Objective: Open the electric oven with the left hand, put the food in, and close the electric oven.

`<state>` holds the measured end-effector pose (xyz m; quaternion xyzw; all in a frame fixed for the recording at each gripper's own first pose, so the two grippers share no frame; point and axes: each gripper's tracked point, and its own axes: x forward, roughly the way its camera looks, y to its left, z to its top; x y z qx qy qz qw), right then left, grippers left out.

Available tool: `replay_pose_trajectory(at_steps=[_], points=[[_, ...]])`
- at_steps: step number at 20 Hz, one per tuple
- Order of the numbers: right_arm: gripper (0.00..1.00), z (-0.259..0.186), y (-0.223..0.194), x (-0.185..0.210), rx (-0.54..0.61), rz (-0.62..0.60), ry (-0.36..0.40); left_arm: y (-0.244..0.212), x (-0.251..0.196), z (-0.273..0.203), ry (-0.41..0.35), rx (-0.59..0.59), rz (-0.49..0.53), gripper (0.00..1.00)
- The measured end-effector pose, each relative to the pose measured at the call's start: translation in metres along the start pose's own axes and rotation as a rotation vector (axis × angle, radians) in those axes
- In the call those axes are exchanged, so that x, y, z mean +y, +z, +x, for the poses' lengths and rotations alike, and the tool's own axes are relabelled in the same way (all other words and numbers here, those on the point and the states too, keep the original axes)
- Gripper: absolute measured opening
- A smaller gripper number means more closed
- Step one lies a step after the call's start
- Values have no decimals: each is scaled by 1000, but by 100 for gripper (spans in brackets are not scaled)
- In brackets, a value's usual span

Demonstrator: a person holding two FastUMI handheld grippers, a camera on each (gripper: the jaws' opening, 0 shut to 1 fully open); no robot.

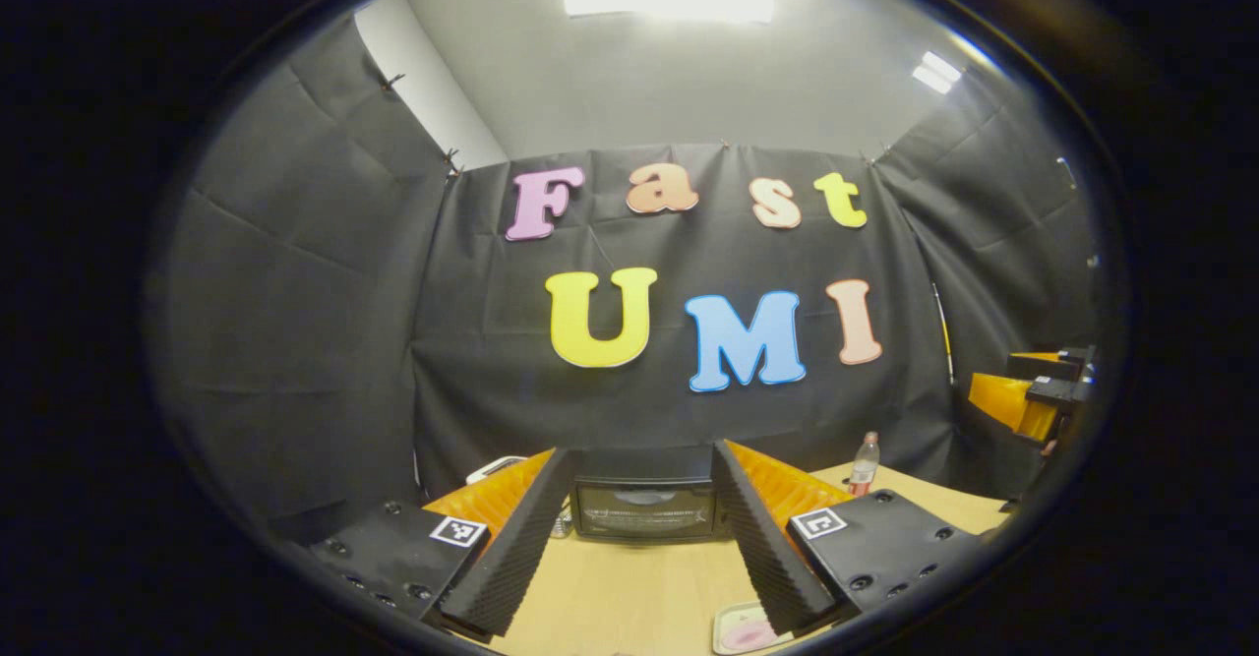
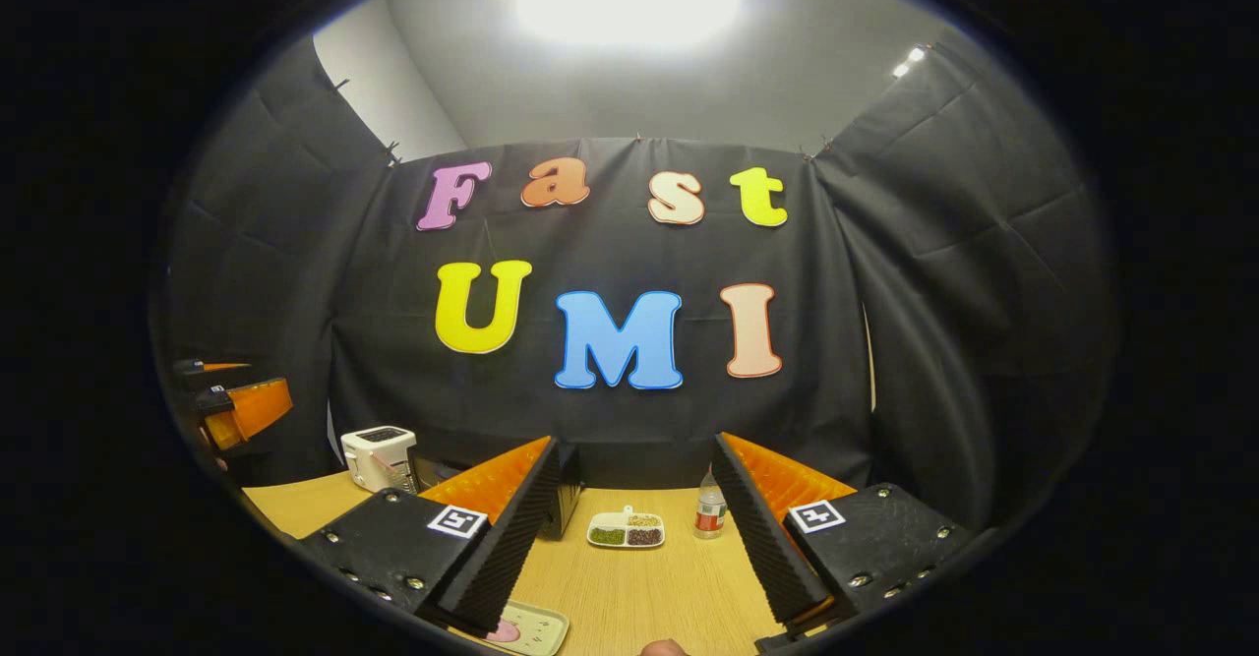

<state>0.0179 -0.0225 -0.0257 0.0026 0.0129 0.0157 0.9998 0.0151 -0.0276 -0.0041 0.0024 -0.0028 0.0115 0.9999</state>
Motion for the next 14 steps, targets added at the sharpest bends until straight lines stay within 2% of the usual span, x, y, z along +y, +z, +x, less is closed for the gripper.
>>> replay_pose_trajectory(at_steps=[3,4,5,7,9,12,13,14], points=[[96,6,-5,-2,-4,-1,35,-2,-2,10,27,-7,22,100],[96,8,-7,-3,0,-4,42,-2,-3,15,34,-8,27,90],[96,8,-12,-4,6,-3,49,-5,-1,22,39,-5,30,97],[96,10,-12,-5,3,5,58,-6,-2,37,45,-2,23,90],[96,13,-15,-9,3,-1,49,-10,-1,54,45,8,14,90],[96,25,-23,-9,17,5,29,-15,-1,89,27,10,5,100],[96,29,-26,-11,24,7,14,-17,-1,101,17,9,4,100],[96,34,-26,-12,30,12,-1,-20,0,114,10,11,2,90]])
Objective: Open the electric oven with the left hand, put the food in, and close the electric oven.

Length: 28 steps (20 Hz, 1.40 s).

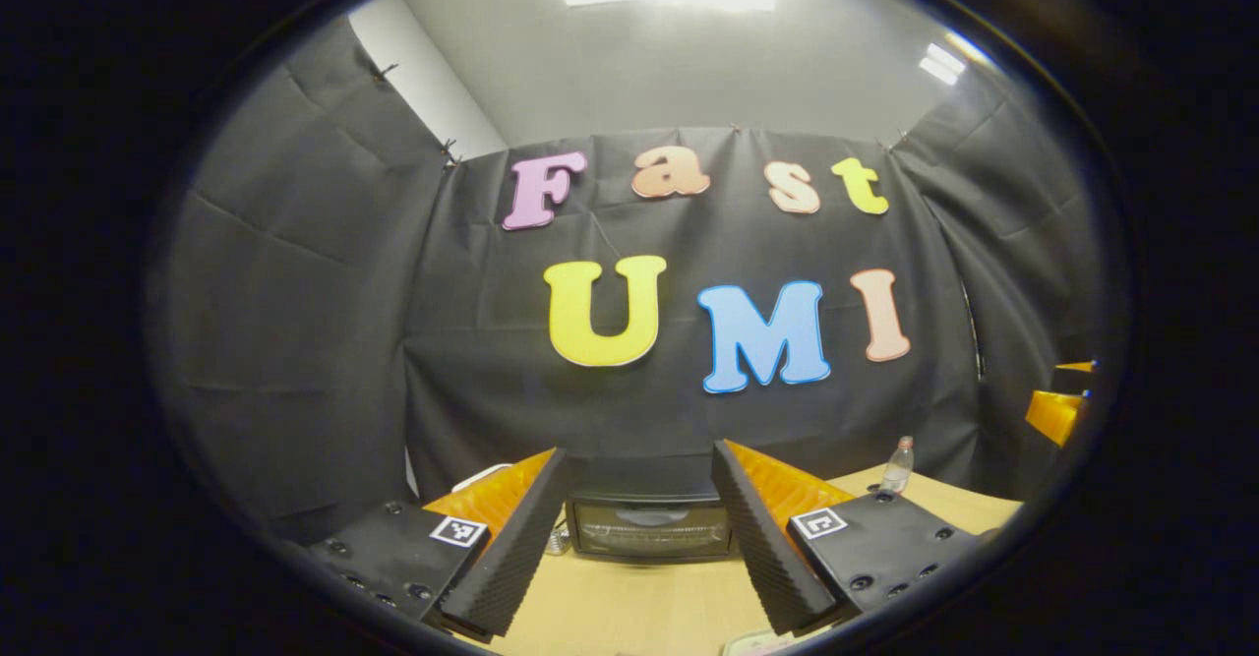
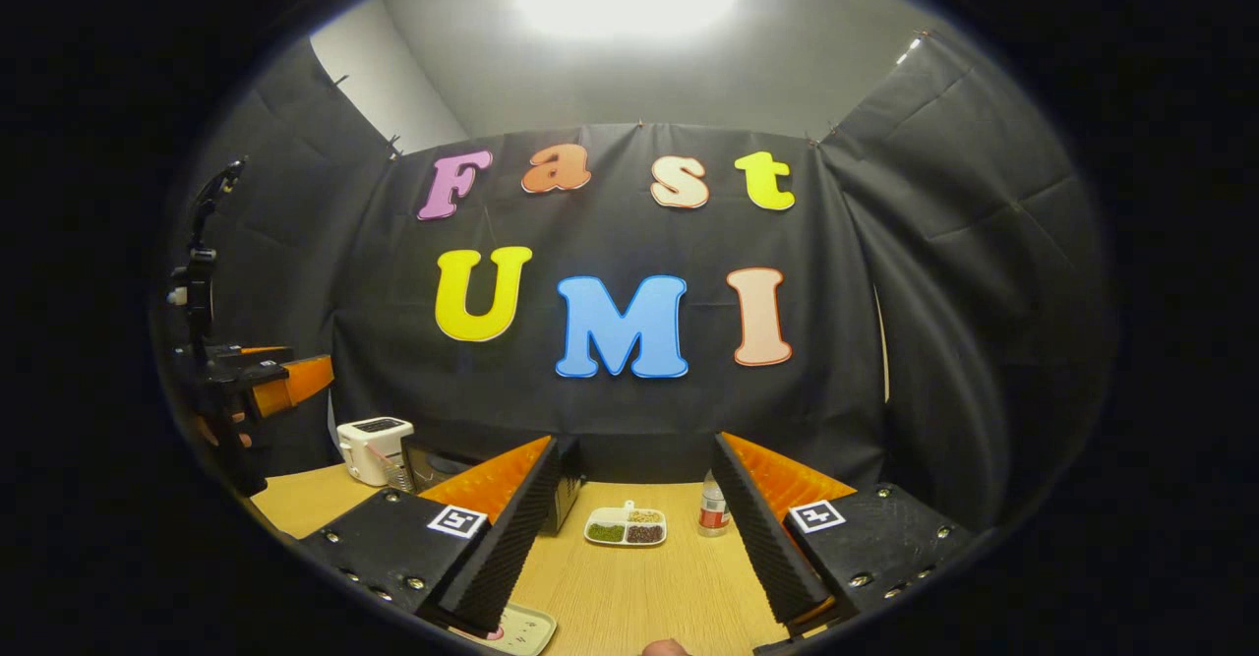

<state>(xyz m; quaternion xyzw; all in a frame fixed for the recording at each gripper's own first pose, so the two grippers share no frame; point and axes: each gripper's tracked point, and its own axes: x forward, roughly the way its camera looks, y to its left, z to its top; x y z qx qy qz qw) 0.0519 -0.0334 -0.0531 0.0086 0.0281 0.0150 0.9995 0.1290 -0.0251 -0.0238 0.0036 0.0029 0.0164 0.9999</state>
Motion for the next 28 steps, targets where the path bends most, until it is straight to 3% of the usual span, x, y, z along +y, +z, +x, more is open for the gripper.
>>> replay_pose_trajectory(at_steps=[1,2,10,16,23,25,28], points=[[96,3,0,2,4,12,-8,-6,0,12,-11,4,-3,90],[96,6,3,4,-5,25,-17,-11,-1,26,-25,5,-7,100],[96,39,-7,17,11,22,-103,-70,-2,121,-108,79,-27,100],[96,61,-16,23,38,1,-167,-124,-6,176,-162,151,-37,97],[96,75,-20,37,58,-45,-204,-193,-15,224,-211,256,-40,100],[96,76,-21,40,62,-59,-213,-207,-16,235,-218,274,-33,91],[96,81,-26,43,82,-84,-224,-232,-19,248,-220,307,-34,91]])
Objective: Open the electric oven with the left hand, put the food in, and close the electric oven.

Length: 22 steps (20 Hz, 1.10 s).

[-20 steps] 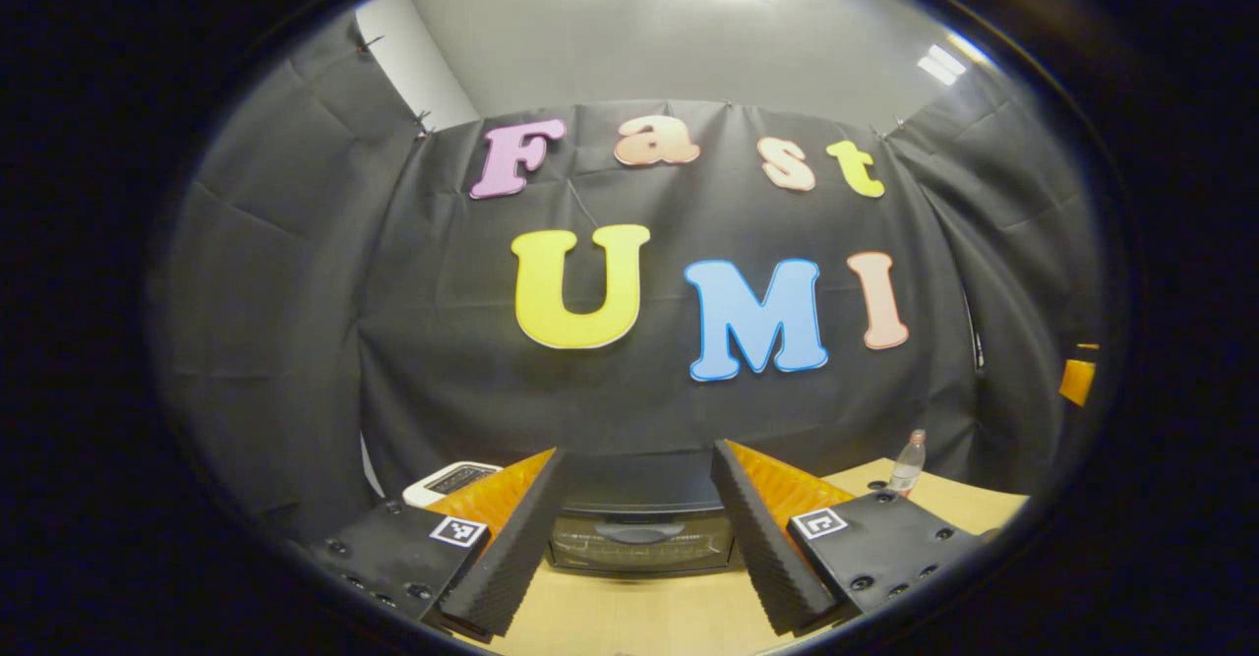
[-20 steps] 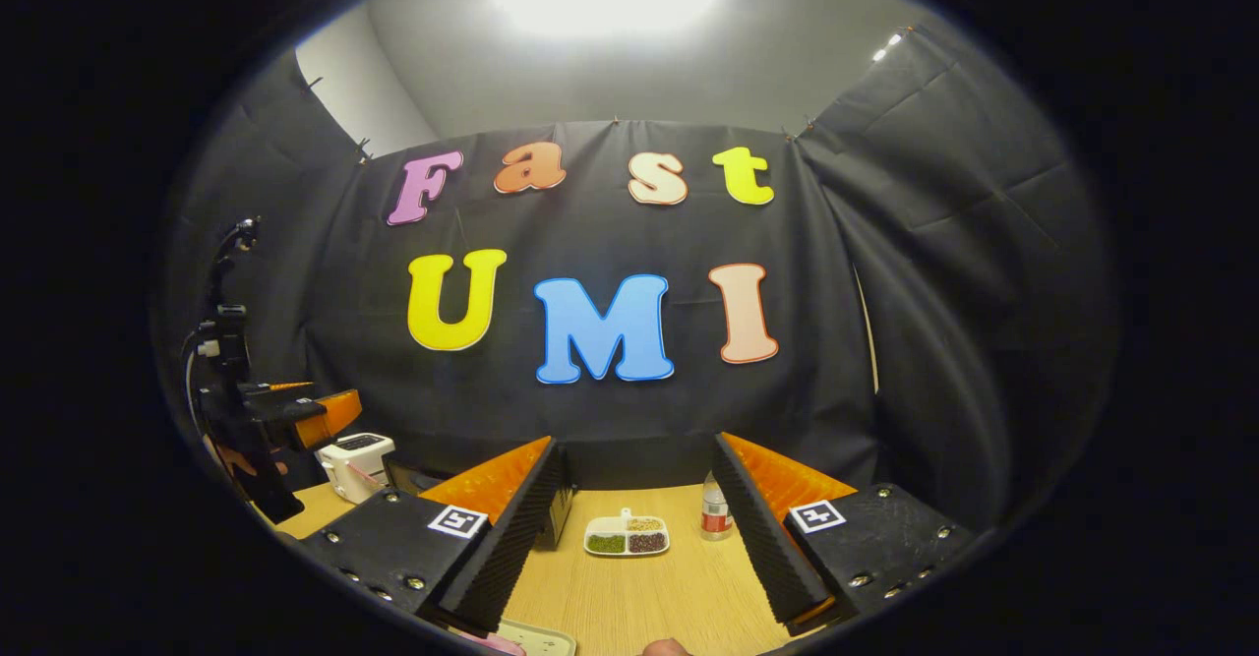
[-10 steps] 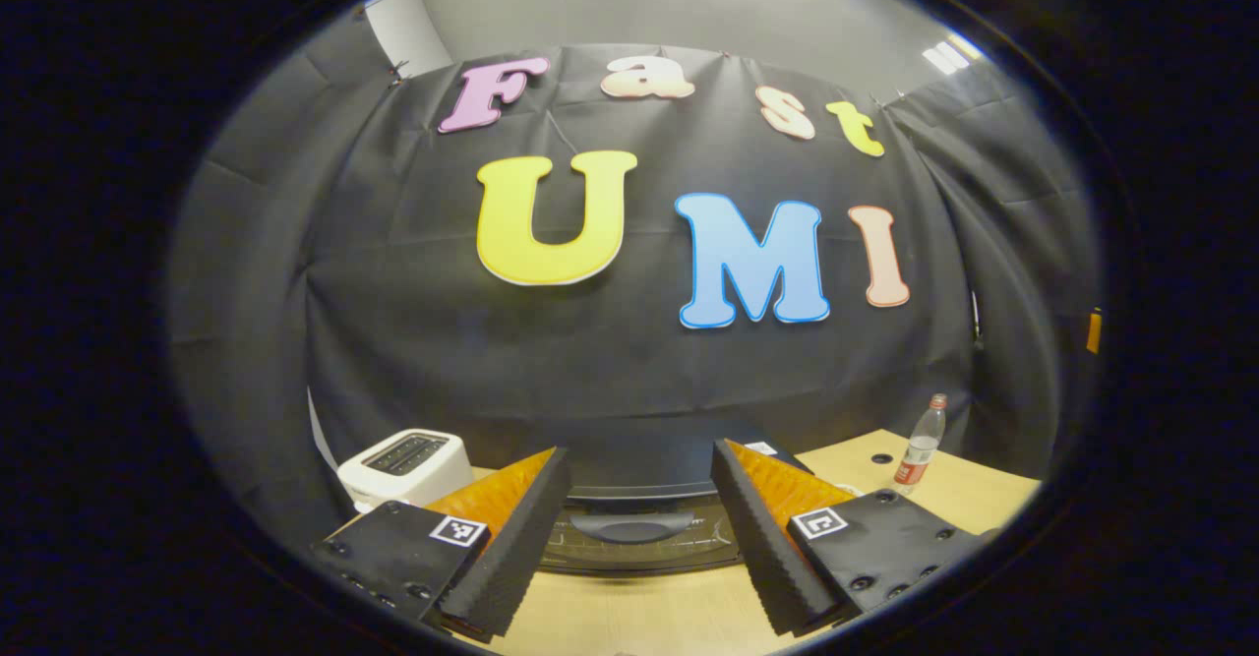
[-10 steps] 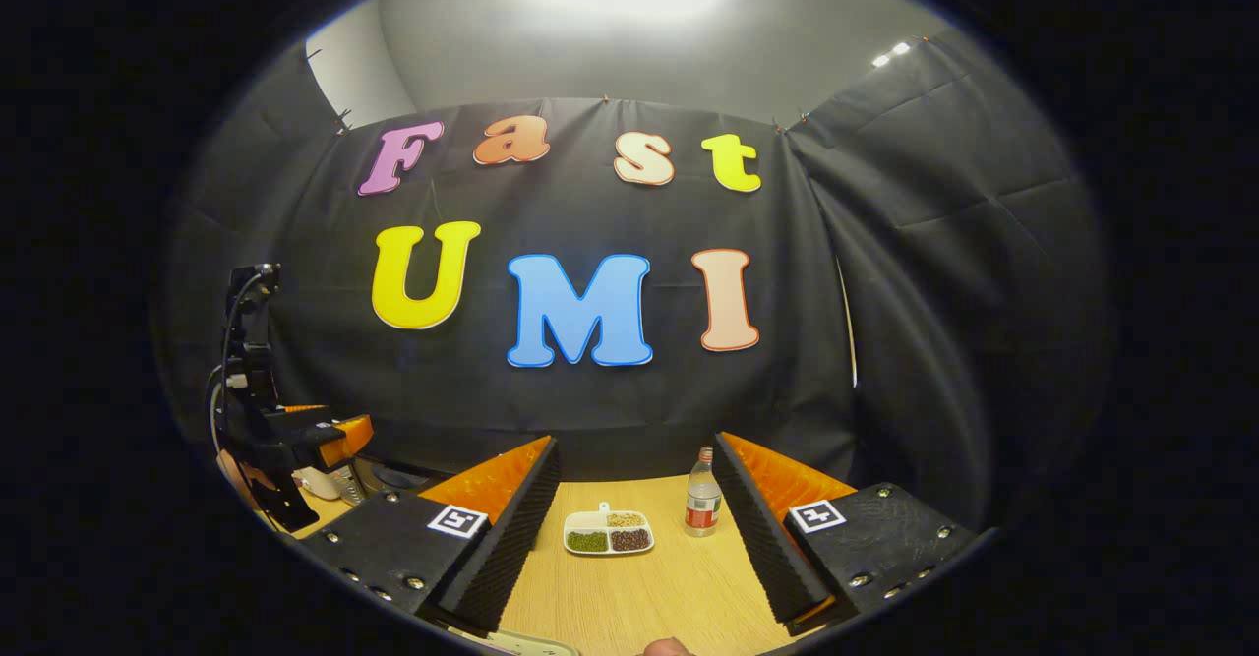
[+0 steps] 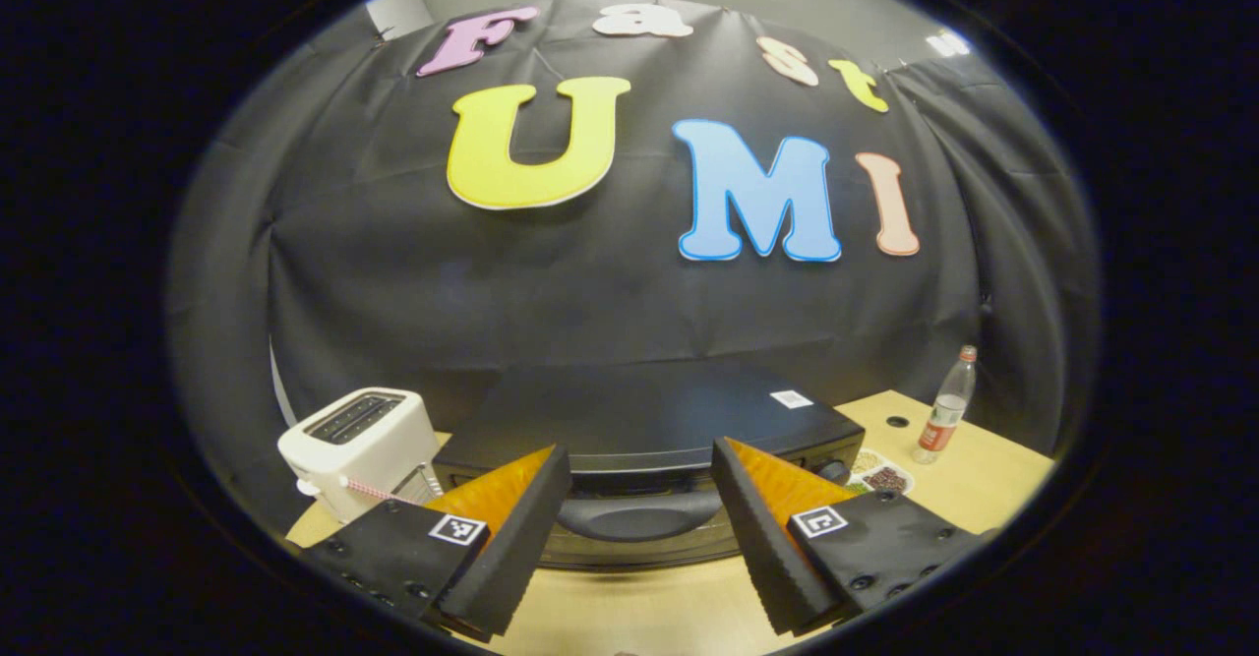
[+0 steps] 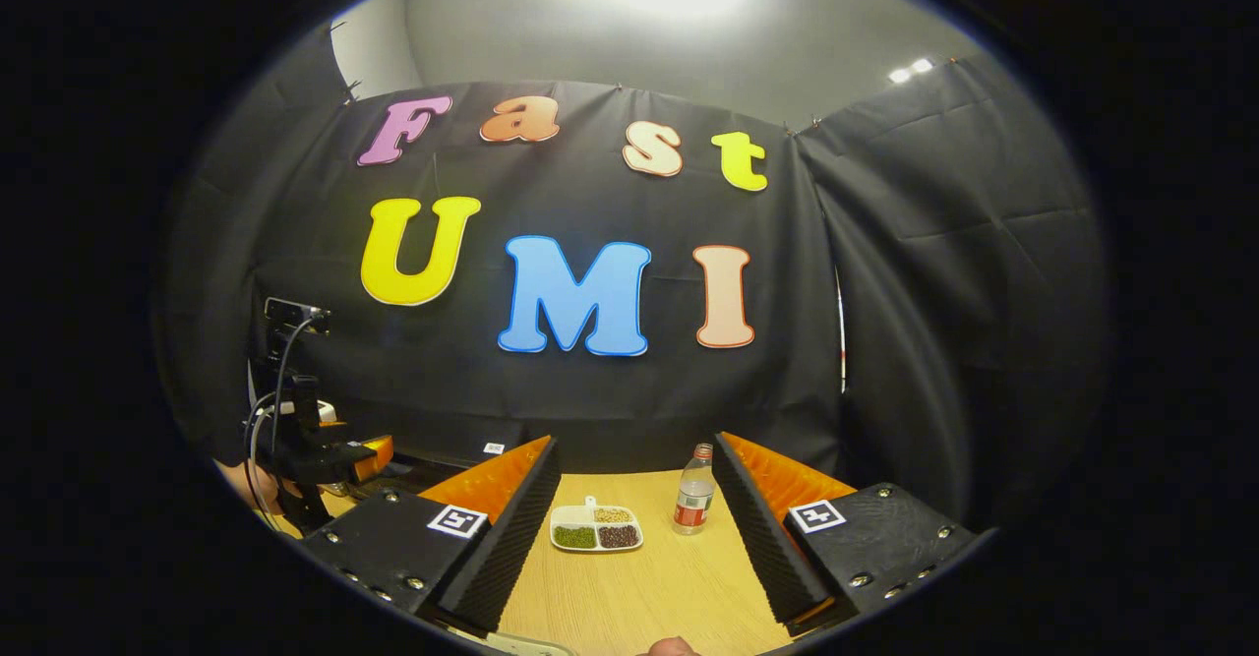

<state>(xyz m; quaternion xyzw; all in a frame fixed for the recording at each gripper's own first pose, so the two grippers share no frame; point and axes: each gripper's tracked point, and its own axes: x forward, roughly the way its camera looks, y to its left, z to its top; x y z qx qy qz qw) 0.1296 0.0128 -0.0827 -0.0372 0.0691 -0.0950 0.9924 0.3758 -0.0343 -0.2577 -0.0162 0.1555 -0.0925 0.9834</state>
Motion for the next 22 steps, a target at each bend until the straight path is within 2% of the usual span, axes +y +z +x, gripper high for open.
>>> replay_pose_trajectory(at_steps=[5,8,10,11,13,14,19,21,22], points=[[96,0,-4,1,13,-13,-11,-25,2,20,15,43,-7,91],[96,1,-5,-3,18,-17,-19,-28,1,20,25,41,21,100],[96,0,-7,-5,23,-15,-20,-27,1,20,29,29,26,98],[96,-2,-6,-6,22,-13,-20,-31,0,17,29,36,20,100],[96,-6,-3,-9,15,-10,-22,-33,0,10,31,34,20,98],[96,-7,-3,-10,12,-12,-21,-32,-1,6,33,26,23,100],[96,-15,-1,-17,10,-8,-10,-47,-4,-20,53,35,25,98],[96,-18,-2,-20,12,-12,-1,-54,-6,-31,60,42,33,100],[96,-19,-2,-22,14,-15,4,-60,-6,-35,64,51,33,91]])
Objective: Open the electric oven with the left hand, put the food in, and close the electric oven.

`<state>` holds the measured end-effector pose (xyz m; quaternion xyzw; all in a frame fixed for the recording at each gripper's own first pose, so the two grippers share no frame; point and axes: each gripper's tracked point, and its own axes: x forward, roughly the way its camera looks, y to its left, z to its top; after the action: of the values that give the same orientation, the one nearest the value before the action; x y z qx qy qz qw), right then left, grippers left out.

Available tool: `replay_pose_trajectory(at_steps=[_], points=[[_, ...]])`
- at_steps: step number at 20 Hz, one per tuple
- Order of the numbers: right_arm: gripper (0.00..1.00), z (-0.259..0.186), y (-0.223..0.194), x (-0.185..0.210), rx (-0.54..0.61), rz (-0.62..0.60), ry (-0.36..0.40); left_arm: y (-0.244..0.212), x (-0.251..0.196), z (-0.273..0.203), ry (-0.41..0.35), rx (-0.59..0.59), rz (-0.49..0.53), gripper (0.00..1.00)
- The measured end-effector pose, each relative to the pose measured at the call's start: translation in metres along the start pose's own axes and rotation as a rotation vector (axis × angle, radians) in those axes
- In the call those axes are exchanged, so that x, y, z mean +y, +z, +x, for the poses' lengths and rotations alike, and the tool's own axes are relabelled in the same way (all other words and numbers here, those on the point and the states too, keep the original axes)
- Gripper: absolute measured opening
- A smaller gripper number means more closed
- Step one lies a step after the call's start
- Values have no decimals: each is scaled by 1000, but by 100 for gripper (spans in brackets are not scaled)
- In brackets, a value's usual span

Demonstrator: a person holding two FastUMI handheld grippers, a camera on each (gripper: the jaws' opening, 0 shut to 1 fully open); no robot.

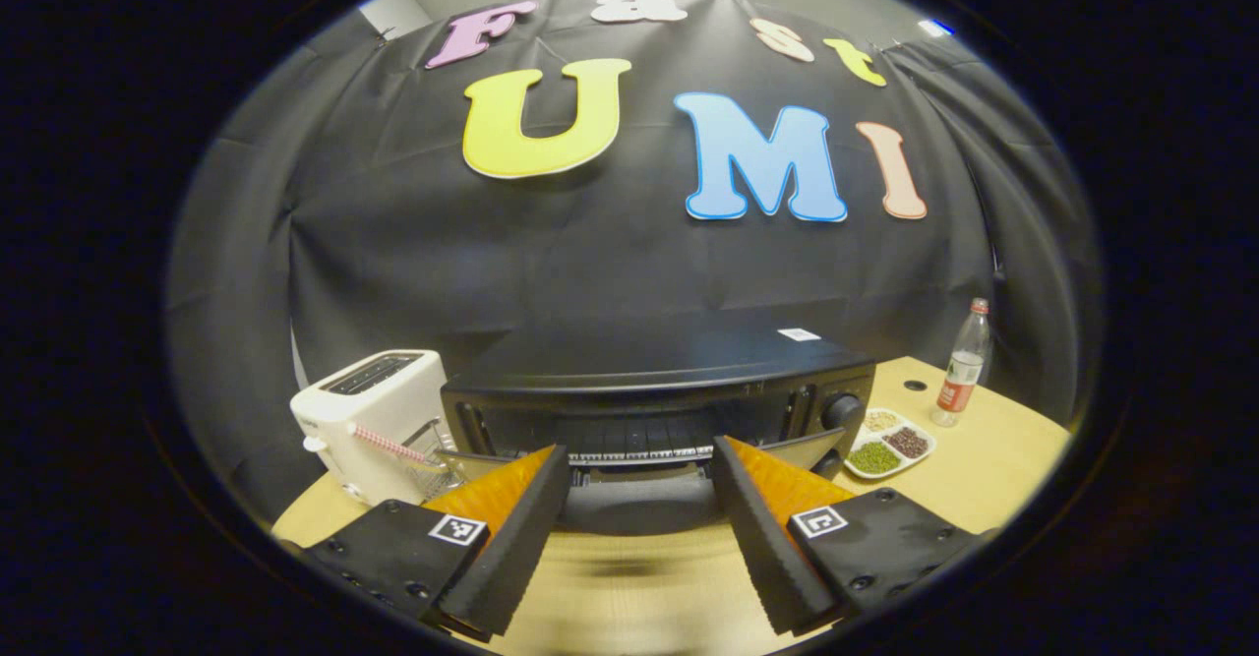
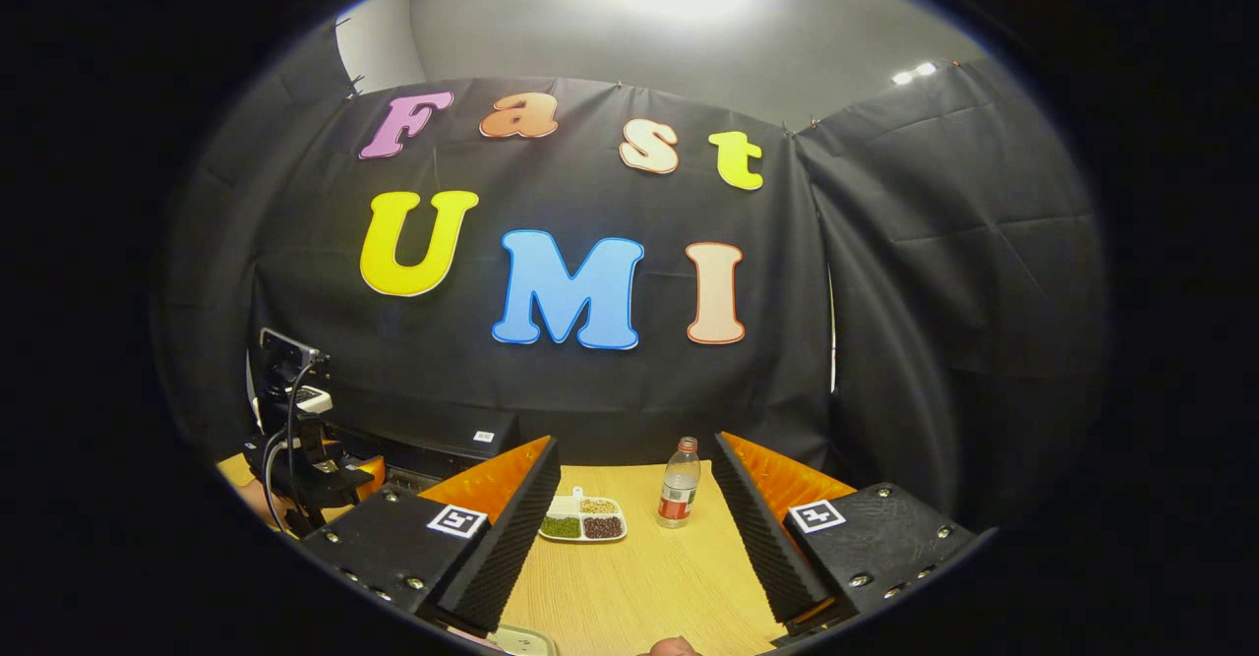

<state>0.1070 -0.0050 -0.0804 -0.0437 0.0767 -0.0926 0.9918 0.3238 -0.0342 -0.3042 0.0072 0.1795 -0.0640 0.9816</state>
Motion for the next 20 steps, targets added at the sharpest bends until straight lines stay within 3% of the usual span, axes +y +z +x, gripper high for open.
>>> replay_pose_trajectory(at_steps=[3,5,20], points=[[96,-4,2,-3,1,-2,19,-13,-1,-11,6,28,-9,91],[96,-7,3,-6,-4,-6,27,-23,-2,-18,8,45,-8,100],[96,-19,-1,-1,14,-22,110,-93,-10,-47,26,185,-27,98]])
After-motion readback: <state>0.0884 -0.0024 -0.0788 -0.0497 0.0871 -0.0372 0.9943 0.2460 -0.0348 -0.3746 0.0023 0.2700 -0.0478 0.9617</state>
